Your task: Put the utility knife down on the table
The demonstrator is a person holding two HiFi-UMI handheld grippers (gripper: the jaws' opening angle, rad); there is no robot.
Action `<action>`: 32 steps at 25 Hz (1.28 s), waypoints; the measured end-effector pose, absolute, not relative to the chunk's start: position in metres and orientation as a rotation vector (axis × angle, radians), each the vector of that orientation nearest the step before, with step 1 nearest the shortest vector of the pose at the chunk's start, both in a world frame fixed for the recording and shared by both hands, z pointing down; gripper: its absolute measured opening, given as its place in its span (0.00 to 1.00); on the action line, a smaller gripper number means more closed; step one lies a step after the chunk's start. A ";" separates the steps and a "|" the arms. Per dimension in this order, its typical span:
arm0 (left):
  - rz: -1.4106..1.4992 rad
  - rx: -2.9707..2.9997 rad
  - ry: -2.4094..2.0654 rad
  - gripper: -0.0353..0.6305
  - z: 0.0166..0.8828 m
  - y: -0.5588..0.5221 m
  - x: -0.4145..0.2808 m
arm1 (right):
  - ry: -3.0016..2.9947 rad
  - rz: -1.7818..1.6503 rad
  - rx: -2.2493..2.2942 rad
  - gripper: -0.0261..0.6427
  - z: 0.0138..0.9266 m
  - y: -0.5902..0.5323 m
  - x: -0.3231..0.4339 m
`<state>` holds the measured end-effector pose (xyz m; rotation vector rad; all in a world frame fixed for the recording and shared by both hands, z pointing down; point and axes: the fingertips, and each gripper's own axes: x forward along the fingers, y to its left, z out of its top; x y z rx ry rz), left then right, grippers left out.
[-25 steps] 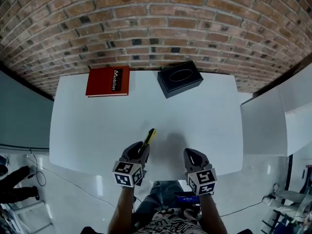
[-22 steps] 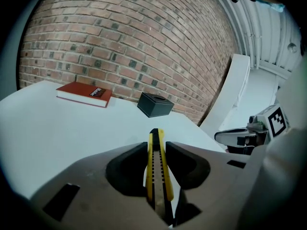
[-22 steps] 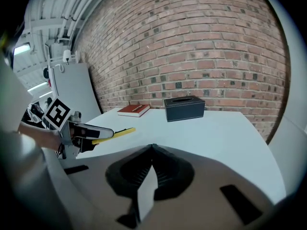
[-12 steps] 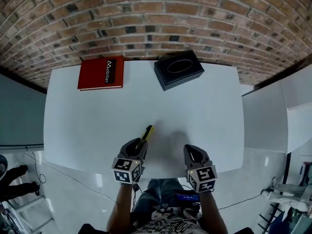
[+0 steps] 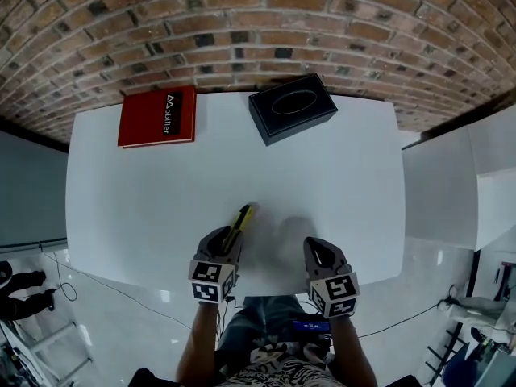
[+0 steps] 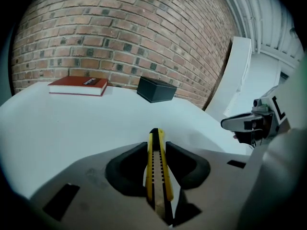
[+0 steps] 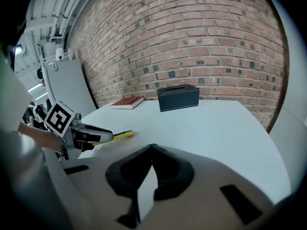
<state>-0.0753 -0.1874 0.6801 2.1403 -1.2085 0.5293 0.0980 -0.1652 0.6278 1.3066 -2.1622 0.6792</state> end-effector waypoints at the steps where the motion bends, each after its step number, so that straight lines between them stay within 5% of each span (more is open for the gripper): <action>1: 0.550 2.152 -1.205 0.24 0.682 -0.188 -0.074 | -2.160 0.681 1.305 0.04 0.629 -0.166 0.099; 18: 0.776 2.196 -1.113 0.24 0.707 -0.185 -0.058 | -2.157 0.703 1.279 0.04 0.634 -0.177 0.092; 32: 0.575 2.290 -1.239 0.25 0.641 -0.196 -0.069 | -2.201 0.569 1.277 0.04 0.603 -0.164 0.079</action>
